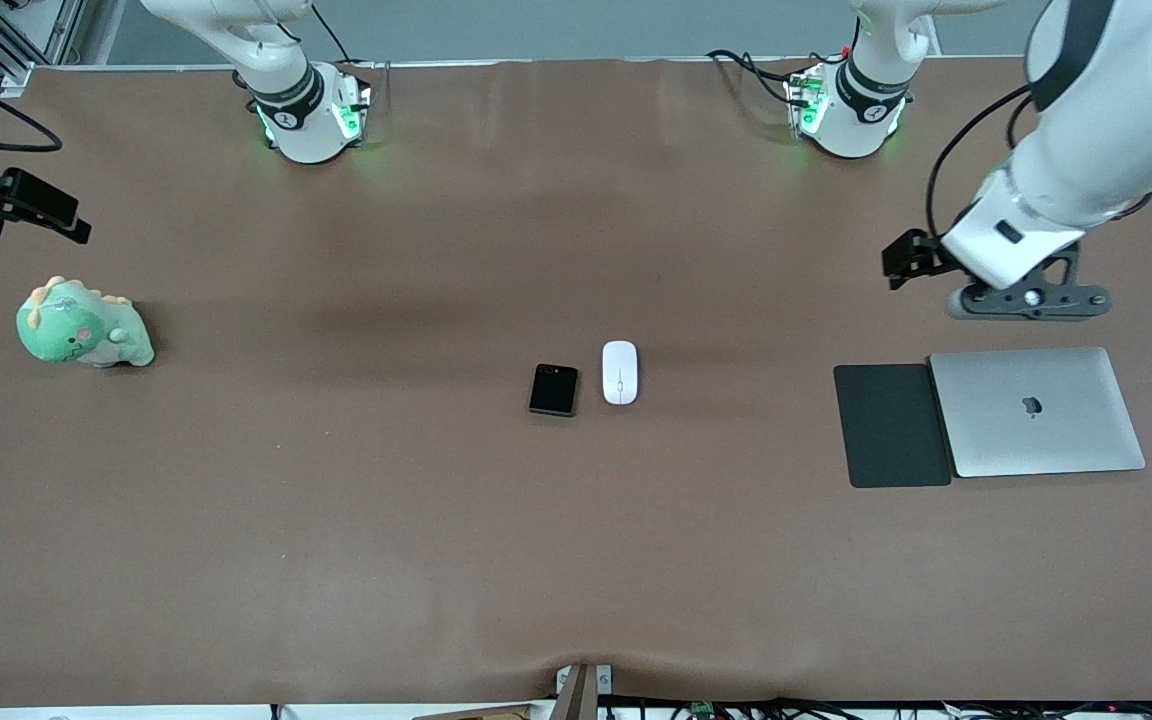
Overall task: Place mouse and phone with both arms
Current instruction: 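Move the left gripper over the white mouse and lower it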
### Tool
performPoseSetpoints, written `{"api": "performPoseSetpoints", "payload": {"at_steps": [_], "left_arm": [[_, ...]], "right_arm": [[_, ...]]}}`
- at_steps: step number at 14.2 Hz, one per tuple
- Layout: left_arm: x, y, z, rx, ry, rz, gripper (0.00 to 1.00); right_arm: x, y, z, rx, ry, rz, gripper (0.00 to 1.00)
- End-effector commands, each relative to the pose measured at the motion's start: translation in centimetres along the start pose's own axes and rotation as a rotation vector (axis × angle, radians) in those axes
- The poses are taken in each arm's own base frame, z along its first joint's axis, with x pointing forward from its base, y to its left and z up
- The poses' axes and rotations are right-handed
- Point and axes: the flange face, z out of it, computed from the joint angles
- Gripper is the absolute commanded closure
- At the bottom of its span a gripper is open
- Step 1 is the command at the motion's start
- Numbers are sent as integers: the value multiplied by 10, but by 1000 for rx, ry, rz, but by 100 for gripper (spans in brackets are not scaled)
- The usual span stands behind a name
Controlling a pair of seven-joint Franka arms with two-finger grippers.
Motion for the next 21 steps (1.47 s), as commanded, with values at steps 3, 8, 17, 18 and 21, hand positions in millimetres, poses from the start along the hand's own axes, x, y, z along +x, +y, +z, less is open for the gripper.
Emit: {"api": "performPoseSetpoints", "payload": {"at_steps": [3,8,17,18,21], "left_arm": [[9,51,44,-28,30,-35,0],[15,118,96,-35,8,-51,0],[19,207,189,-31,24,-89,0],[22,214,201,-33,25,-111,0],[25,249,229,-51,-6,-124,0]], "right_arm": [[0,2,-3,-5,0,-6,0],[-1,3,-4,-6,3,-4,0],[-1,3,-4,-5,0,-4,0],[-1,3,-4,-5,0,-4,0],[-1,3,-4,-5,0,-4,0]]}}
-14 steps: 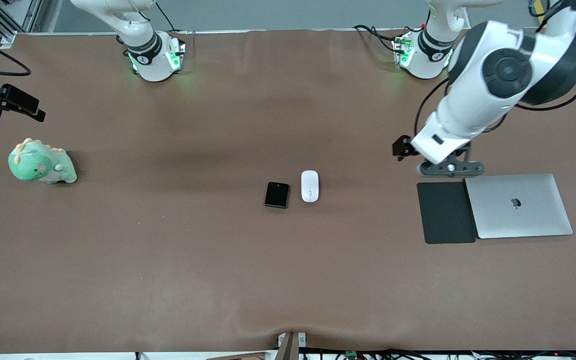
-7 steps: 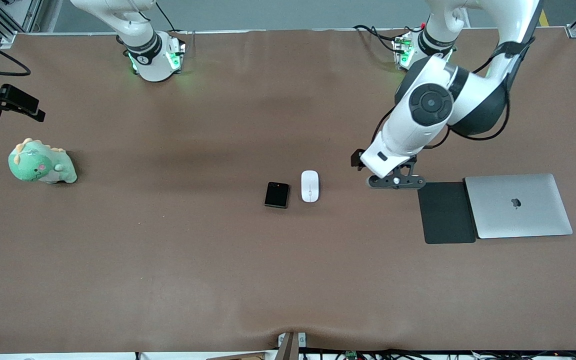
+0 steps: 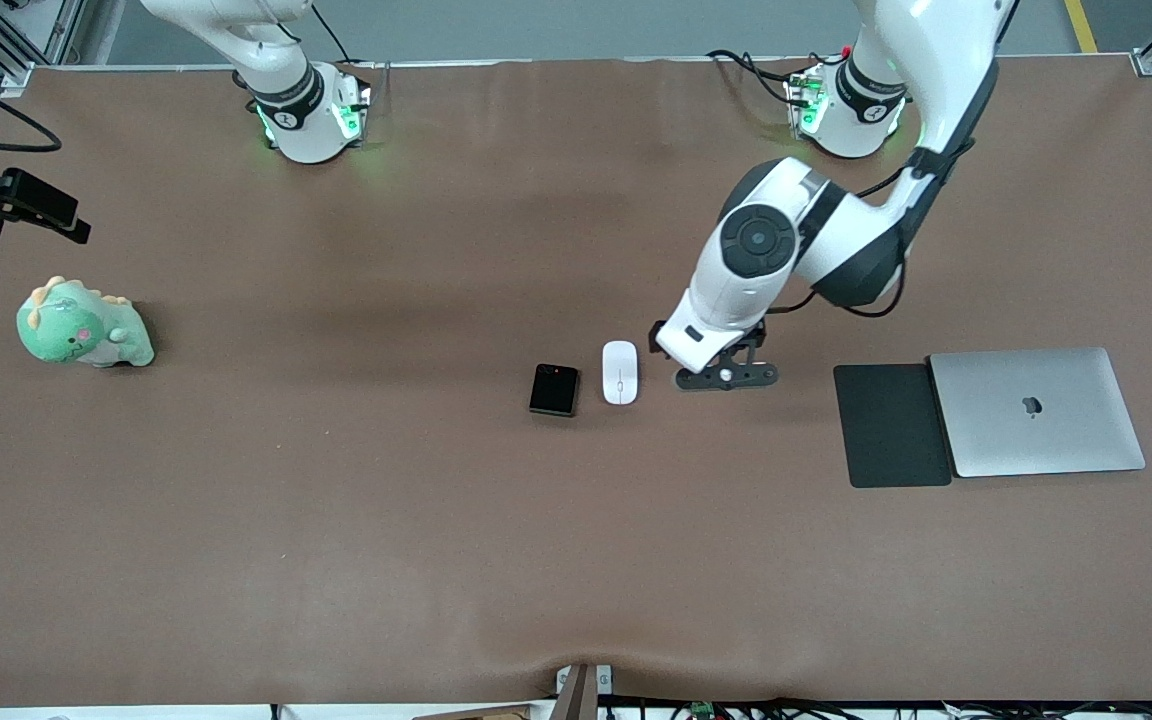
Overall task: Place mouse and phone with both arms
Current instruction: 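Move the left gripper over the white mouse and lower it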
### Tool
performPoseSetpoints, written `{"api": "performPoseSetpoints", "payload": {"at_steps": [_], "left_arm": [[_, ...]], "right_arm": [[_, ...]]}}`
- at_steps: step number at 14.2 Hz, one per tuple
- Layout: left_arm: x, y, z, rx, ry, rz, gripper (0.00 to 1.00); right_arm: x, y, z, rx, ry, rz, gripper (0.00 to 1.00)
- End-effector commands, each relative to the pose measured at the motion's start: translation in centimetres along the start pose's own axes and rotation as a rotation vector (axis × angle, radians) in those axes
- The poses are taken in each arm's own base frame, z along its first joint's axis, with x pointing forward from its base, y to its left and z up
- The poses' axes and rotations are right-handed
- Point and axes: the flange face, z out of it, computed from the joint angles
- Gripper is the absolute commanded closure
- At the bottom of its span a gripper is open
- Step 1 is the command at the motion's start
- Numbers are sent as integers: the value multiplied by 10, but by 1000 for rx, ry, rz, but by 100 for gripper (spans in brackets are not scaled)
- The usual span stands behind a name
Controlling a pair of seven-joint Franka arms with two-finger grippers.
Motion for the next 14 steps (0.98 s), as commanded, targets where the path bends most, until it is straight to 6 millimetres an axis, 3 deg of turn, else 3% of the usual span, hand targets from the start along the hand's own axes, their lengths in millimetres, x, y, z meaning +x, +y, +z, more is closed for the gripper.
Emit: {"api": "performPoseSetpoints", "payload": {"at_steps": [1,6,9,10,12,14], "left_arm": [[3,36,23,-3,-5,-14,0],[-7,73,83,8,34,-18,0],[-8,81,110,1,33,-16,0],[-10,85,115,-9,36,-15,0],[-14,89,128,-2,29,-10,0],[-18,97,136,0,25,-15,0]], "right_arm": [[-1,3,-4,-5,0,-5,0],[-1,4,-5,-4,2,-3,0],[4,3,1,-6,-3,-4,0],[9,2,7,-2,-14,-5,0],[30,-13,42,4,-79,-29,0],[50,-46,78,-18,-127,-77,0]]}}
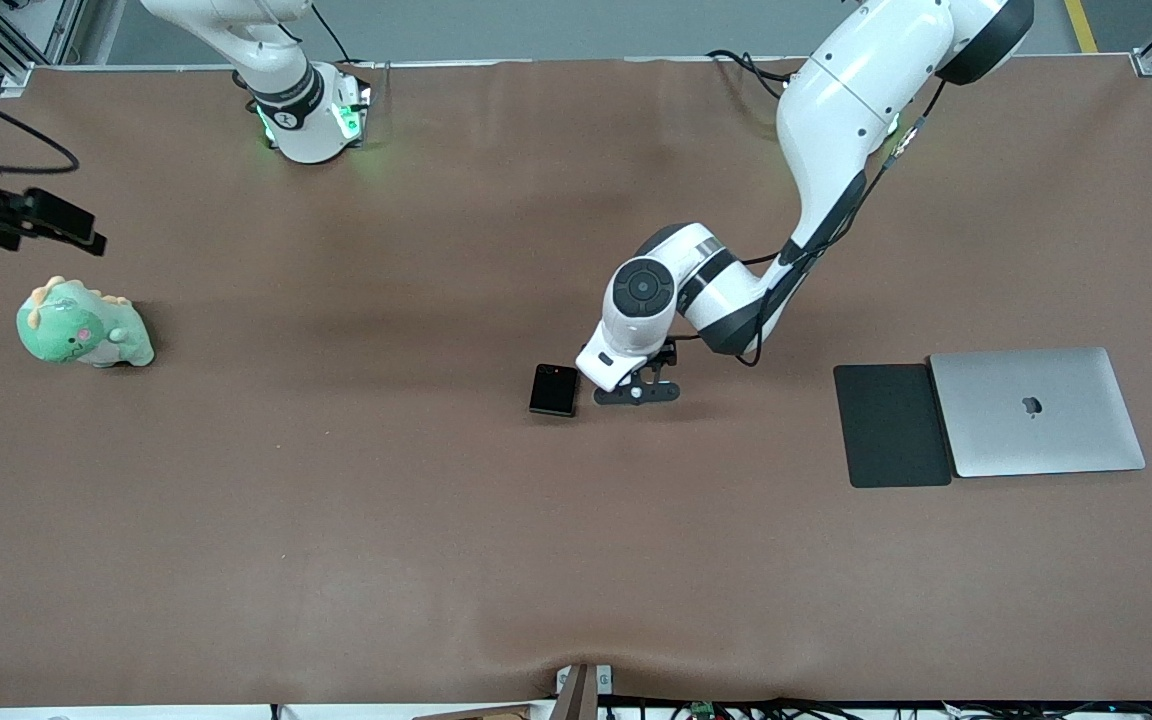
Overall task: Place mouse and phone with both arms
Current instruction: 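Grasp the white mouse with the left gripper while the right gripper reaches the phone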
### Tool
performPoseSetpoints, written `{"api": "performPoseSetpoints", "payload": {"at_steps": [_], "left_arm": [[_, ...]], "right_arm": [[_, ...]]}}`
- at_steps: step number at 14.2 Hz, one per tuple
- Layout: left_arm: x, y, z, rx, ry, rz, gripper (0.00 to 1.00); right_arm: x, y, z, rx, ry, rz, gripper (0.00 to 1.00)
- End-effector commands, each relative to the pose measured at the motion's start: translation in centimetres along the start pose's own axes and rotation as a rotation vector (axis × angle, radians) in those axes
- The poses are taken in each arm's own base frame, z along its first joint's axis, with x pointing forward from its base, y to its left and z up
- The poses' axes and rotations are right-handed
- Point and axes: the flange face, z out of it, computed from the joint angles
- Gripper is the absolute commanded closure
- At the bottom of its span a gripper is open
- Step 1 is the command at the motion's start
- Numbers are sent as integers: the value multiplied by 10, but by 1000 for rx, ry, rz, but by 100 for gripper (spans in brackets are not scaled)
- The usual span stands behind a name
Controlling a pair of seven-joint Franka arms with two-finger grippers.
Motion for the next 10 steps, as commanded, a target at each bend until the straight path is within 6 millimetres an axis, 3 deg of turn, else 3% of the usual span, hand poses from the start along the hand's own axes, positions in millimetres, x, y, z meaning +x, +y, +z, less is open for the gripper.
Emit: {"api": "performPoseSetpoints", "payload": {"at_steps": [1,3,5,8,10], "left_arm": [[-2,15,11,19,35,-3,2],[-4,16,19,46,47,-1,4],[-4,14,26,59,48,1,9],[-4,14,28,62,46,1,30],[-4,14,25,59,47,-2,41]], "right_arm": [[39,-40,42,-13,-34,-56,0],[65,-63,72,-2,-18,-86,0],[81,-102,115,14,-69,-134,0],[102,-133,163,27,-81,-167,0],[104,-159,192,25,-122,-211,0]]}}
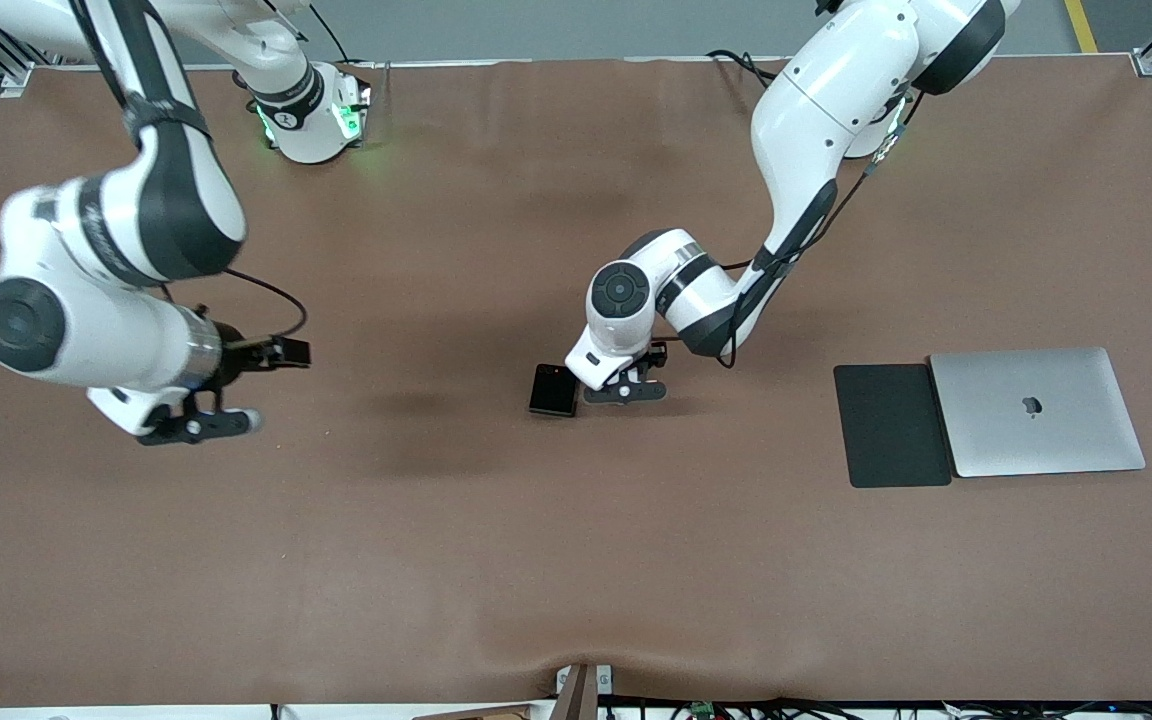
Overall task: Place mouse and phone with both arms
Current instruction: 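Grasp the white mouse with the left gripper while the right gripper reaches the phone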
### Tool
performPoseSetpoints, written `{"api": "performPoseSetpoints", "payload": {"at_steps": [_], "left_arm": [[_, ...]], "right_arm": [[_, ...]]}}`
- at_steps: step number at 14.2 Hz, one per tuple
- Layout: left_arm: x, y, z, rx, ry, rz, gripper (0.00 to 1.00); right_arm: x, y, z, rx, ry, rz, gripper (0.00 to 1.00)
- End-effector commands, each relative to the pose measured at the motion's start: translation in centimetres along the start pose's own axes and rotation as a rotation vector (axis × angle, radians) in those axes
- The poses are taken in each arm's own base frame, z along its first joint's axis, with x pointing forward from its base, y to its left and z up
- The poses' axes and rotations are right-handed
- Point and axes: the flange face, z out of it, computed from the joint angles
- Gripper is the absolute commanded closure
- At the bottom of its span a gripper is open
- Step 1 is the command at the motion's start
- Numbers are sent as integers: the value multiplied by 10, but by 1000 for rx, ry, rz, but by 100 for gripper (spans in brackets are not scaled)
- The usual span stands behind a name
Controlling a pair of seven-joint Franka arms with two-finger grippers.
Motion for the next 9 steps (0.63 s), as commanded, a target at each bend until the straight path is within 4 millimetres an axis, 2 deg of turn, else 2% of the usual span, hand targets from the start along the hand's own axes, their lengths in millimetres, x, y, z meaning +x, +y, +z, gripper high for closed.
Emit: {"api": "performPoseSetpoints", "payload": {"at_steps": [1,2,5,7,8,9], "left_arm": [[4,5,-5,3,34,-15,42],[5,5,-9,1,39,-14,45],[15,-4,-21,-3,52,-32,50],[25,-16,-39,-4,67,-48,50],[31,-24,-53,-2,77,-55,50],[38,-35,-67,10,81,-65,49]], "right_arm": [[15,-27,34,5,-53,-41,0],[19,-34,42,27,-59,-43,0],[46,-80,85,141,7,-43,0],[54,-102,109,174,15,-47,0],[53,-119,125,165,4,-68,0],[54,-131,131,161,23,-78,0]]}}
